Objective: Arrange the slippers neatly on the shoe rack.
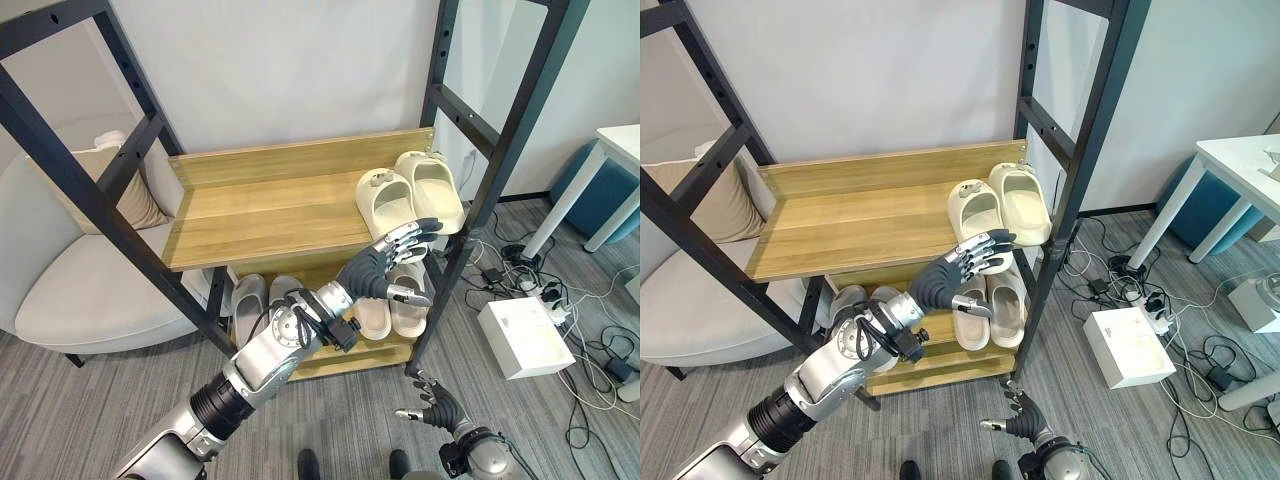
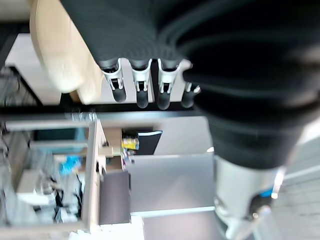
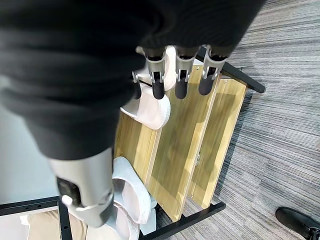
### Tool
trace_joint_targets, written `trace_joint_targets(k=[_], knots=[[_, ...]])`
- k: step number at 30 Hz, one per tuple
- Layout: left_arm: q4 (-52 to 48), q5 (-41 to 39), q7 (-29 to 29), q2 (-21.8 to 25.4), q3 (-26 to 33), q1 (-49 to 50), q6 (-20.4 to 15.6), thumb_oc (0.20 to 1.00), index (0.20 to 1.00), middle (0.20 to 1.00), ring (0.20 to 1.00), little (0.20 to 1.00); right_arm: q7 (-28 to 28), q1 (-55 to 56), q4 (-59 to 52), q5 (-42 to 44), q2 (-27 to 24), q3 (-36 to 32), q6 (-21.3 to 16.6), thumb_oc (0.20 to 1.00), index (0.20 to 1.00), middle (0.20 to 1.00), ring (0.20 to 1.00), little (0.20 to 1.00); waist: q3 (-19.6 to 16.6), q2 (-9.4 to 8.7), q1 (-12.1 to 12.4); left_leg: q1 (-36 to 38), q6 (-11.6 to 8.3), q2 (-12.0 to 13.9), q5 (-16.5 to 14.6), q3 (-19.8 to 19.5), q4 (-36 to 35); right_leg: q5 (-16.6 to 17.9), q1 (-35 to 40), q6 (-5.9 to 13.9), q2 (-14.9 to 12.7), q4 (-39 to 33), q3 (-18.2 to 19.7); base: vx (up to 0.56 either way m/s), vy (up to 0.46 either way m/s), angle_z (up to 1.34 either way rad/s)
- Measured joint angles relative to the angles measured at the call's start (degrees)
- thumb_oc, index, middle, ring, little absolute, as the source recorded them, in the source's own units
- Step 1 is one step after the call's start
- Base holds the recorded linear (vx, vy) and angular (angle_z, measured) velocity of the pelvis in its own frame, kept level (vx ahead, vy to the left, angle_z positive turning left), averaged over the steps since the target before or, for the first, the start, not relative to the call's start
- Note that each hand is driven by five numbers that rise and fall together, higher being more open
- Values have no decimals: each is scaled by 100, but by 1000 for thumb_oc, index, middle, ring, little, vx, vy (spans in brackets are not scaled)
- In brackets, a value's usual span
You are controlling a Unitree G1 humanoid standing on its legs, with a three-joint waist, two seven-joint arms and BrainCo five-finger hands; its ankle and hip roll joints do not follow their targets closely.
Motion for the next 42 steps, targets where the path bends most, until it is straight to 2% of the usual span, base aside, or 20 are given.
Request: trace_joint_targets(k=[1,3,9,16,21,28,33,42], knots=[[190,378,266,-110,182,-3,-59,1000,1000,1000,1000,1000,-66,1,1,1,7,0,-1,1000,1000,1000,1000,1000,0,0,12,4,0,0,0,-8,0,0,8,-1,1,0,-10,0,0,0],[510,587,563,-275,326,-3,-65,1000,1000,1000,1000,1000,-130,1,2,4,41,-1,-4,1000,1000,1000,1000,1000,0,-3,21,5,0,1,0,-20,0,-1,16,-2,2,0,-42,15,-19,4],[1065,848,1075,-426,326,8,-41,1000,1000,1000,1000,1000,-305,-9,17,6,101,-2,-7,1000,1000,1000,1000,1000,-1,-10,13,10,-1,0,2,-61,0,-8,39,-4,3,0,-106,9,-5,3],[1180,1210,1208,-423,323,7,11,1000,1000,1000,1000,1000,-387,-8,18,6,99,-2,-7,1000,1000,1000,1000,1000,0,-13,6,11,-1,1,1,-54,0,-9,36,-3,2,-1,-100,0,0,0],[1650,1493,1305,-499,322,-24,99,1000,1000,1000,1000,1000,-391,-11,17,7,99,-1,-6,1000,1000,1000,1000,1000,1,-13,-24,26,-1,5,0,-12,0,-22,16,-26,1,-1,-60,13,-5,-3],[2587,1537,1707,-881,320,-671,144,1000,1000,1000,1000,1000,-392,-48,16,11,77,0,-3,1000,1000,1000,1000,1000,5,-40,-110,18,1,7,-2,19,0,-23,-30,-32,1,-1,17,23,-12,-2],[3330,1537,1919,-900,491,-1410,323,1000,1000,1000,1000,1000,-385,-105,15,58,56,2,-2,1000,1000,1000,1000,1000,2,-48,-181,-3,0,4,-1,49,0,-39,-66,-60,-4,-1,48,10,-8,-3],[3881,1851,1998,-826,476,-2014,457,1000,1000,1000,1000,1000,-366,-101,14,63,30,-3,-2,1000,1000,1000,1000,1000,1,-45,-336,2,-9,4,-2,175,0,5,-103,15,-15,-1,101,19,-17,-6]])
